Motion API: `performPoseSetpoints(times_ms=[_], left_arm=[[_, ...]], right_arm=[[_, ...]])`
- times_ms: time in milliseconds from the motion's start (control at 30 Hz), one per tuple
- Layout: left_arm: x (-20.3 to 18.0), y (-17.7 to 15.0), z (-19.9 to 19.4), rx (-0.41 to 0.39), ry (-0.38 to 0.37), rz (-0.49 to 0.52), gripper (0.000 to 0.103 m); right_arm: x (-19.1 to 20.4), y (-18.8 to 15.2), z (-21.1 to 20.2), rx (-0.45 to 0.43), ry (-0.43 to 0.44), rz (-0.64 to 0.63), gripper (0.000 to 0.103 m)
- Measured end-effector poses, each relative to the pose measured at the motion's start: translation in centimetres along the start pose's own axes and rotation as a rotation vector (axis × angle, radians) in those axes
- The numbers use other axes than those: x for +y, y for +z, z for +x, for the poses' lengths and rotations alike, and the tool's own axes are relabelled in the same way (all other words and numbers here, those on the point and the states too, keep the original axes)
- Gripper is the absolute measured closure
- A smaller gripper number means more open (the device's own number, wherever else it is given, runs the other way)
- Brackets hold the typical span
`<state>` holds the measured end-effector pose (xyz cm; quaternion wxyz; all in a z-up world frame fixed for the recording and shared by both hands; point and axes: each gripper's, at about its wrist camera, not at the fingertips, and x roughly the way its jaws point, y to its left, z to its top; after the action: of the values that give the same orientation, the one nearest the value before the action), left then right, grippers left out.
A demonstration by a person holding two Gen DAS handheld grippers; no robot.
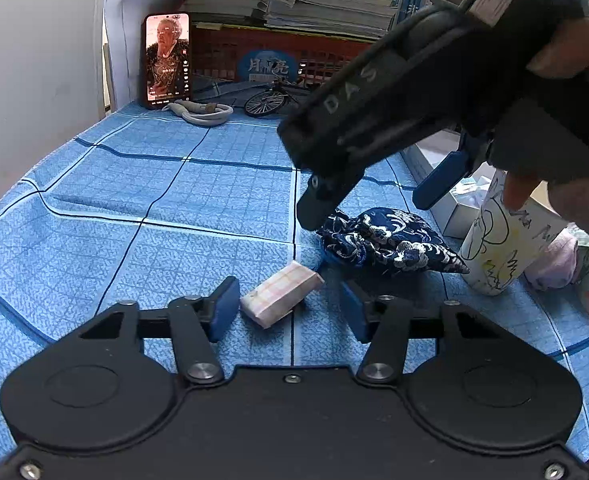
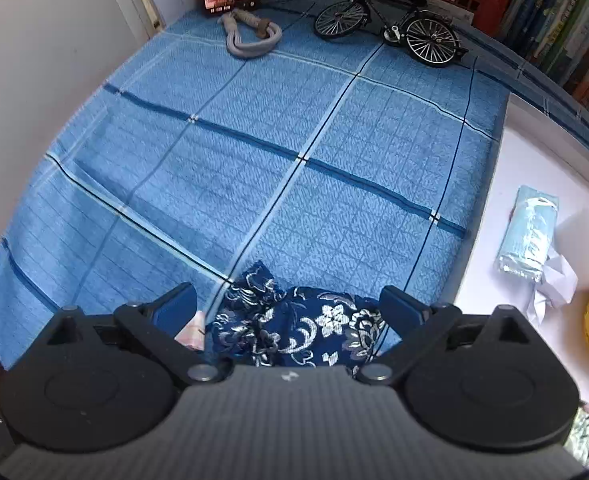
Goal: Organize soft objects
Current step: 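Grasp the pink-white packet with the left tool while the right tool grasps the blue floral pouch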
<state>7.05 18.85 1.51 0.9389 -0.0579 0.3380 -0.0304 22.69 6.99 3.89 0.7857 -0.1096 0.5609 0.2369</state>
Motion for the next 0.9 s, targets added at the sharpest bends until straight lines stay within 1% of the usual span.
performPoseSetpoints(times_ms=[133,300,367,433,633,733,833,900], left_arm=[[0.1,-0.1,-0.1,-0.003,0.0,-0.004,0.06],[0.2,-0.1,-0.3,-0.003,-0.015,-0.015,0.066],[0.2,-0.2,-0.4,-0.002,-0.021,-0.017,0.07],[0.1,-0.2,-0.4,-0.001,-0.029,-0.021,0.072],[0.2,-0.4,-0.6,-0.002,-0.04,-0.033,0.074],[0.2,-0.4,-0.7,-0.002,-0.042,-0.034,0.074],[0.2,-0.4,-0.8,0.0,-0.048,-0.042,0.074],[0.1,-0.5,-1.0,0.002,-0.053,-0.048,0.074]], right_arm=[[0.0,0.1,0.4,0.015,-0.008,0.003,0.002],[0.0,0.2,1.1,0.027,-0.025,0.0,0.001],[0.0,0.2,1.4,0.034,-0.035,-0.002,0.001],[0.0,0.2,1.6,0.037,-0.04,-0.005,0.001],[0.0,0.1,1.7,0.033,-0.036,-0.02,0.002],[0.0,0.0,1.6,0.028,-0.035,-0.025,0.004],[-0.2,0.0,1.4,0.022,-0.022,-0.03,0.01],[-0.2,-0.1,1.1,0.014,-0.005,-0.034,0.019]])
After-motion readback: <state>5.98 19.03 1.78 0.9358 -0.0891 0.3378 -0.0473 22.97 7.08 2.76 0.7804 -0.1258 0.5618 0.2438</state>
